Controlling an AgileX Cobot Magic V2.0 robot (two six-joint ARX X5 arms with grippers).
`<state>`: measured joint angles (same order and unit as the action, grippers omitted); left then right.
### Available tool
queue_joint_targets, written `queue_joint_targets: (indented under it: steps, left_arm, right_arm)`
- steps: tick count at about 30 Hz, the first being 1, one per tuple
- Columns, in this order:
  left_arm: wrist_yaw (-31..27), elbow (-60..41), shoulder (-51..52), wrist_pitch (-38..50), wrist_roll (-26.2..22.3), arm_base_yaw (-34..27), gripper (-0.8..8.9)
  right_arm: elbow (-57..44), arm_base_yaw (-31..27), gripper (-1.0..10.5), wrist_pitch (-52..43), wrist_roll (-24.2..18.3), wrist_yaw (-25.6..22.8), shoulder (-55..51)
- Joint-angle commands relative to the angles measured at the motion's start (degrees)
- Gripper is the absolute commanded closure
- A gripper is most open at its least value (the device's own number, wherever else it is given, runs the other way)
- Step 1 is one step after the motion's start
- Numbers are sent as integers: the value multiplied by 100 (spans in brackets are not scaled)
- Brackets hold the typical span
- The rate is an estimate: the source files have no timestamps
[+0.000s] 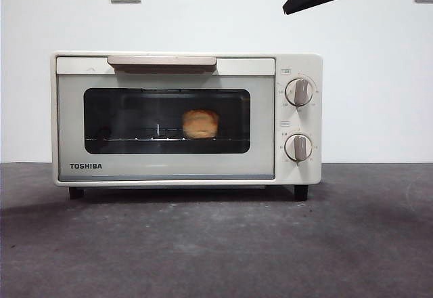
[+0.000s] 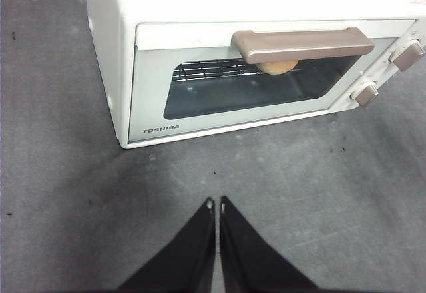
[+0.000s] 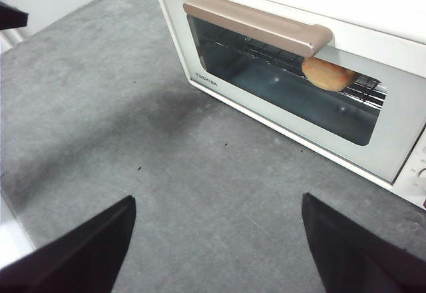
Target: The left arm flap open the oven, the right arm pick bread and place it into oven, the left arm flap close the oven
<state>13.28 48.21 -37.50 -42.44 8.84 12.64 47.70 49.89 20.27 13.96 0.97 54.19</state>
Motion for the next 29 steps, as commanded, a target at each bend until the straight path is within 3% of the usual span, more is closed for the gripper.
queue_joint_targets:
  steps: [1, 5, 6, 29]
  left_arm:
    - [-20, 98, -26, 20, -72, 17, 794]
    - [-20, 98, -24, 20, -72, 17, 794]
    - [-20, 98, -24, 20, -72, 17, 794]
    - [-20, 98, -20, 22, -70, 15, 793]
  right_arm:
    - [37, 55, 617, -52, 63, -120, 44]
    - [37, 55, 918, -52, 59, -127, 44]
    - [37, 55, 941, -52, 59, -136, 44]
    - [37, 55, 941, -81, 59, -142, 42]
